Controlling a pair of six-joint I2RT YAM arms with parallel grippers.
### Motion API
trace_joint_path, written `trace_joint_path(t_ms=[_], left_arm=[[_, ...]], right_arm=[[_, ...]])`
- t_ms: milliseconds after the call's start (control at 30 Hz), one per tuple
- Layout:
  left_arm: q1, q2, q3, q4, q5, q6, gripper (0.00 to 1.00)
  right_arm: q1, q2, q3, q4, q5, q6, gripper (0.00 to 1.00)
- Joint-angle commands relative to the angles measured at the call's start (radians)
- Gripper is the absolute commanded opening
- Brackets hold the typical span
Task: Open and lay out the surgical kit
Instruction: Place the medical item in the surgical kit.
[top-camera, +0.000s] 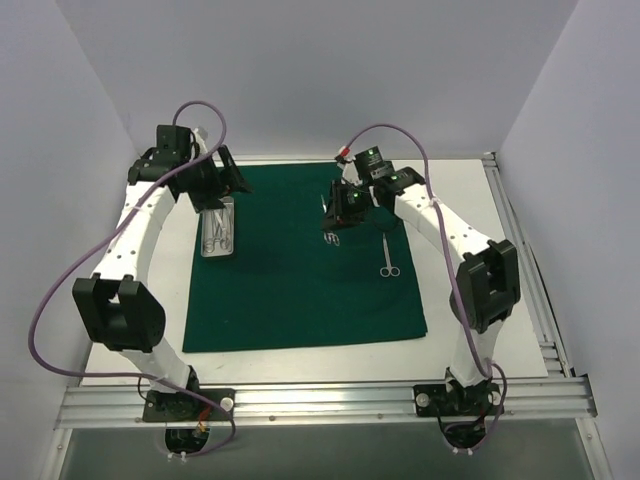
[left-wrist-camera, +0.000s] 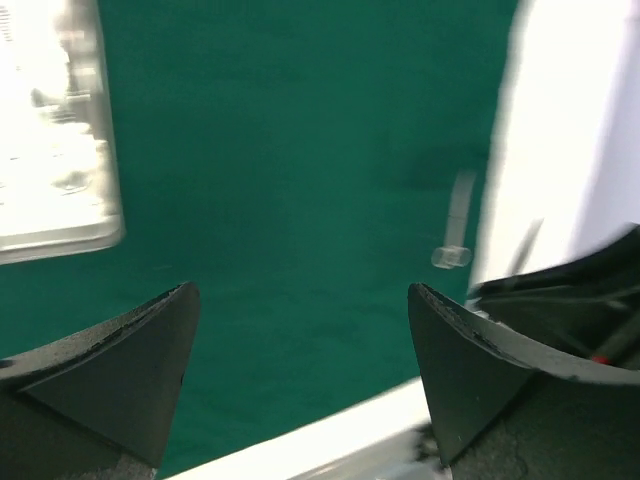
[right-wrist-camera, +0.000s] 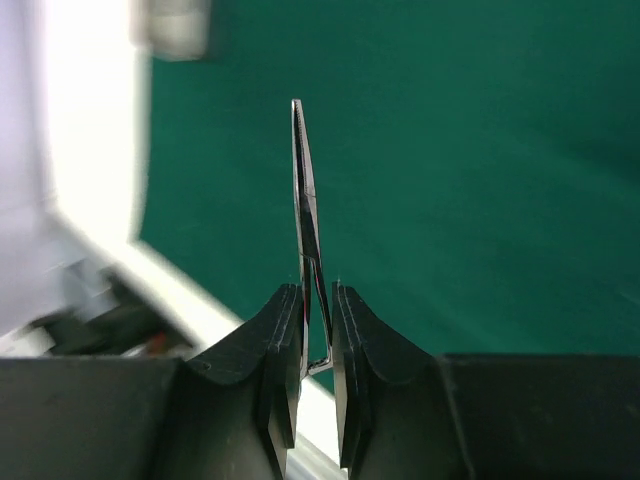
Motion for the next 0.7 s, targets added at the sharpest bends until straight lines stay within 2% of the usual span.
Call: trace_joint_path(t_ms=[0, 33, 133, 367, 567, 600, 667], left_arm=[[-0.01, 0.046, 0.106, -0.269, -0.302, 0.183, 0.94], [-0.012, 0.057, 0.125, -0.292, -0.396, 0.197, 0.94], [-0.01, 0.085, 0.149, -0.325, -0.471, 0.194, 0.94], [0.0, 0.153, 0.182, -0.311, -0.431, 0.183, 0.95], [0.005, 0.204, 0.195, -0.311, -0.39, 0.184, 1.0], [0.008, 0.21, 0.195, -0.314, -0.39, 0.183, 0.95], [0.016, 0.227, 0.203, -0.319, -0.39, 0.177, 0.92]], right_arm=[[-0.007, 0.073, 0.047, -0.28, 0.4, -0.076, 0.0], [-0.007, 0.091, 0.048, -0.303, 0.444, -0.072, 0.0], [-0.01, 0.114, 0.033, -0.308, 0.539, -0.043, 0.0], [-0.016, 0.205, 0.039, -0.327, 0.62, -0.01, 0.0], [-0.019, 0.261, 0.001, -0.33, 0.657, 0.025, 0.0], [-0.019, 0.266, -0.001, -0.323, 0.658, 0.027, 0.0], [-0.019, 0.278, 0.002, -0.316, 0.669, 0.031, 0.0]])
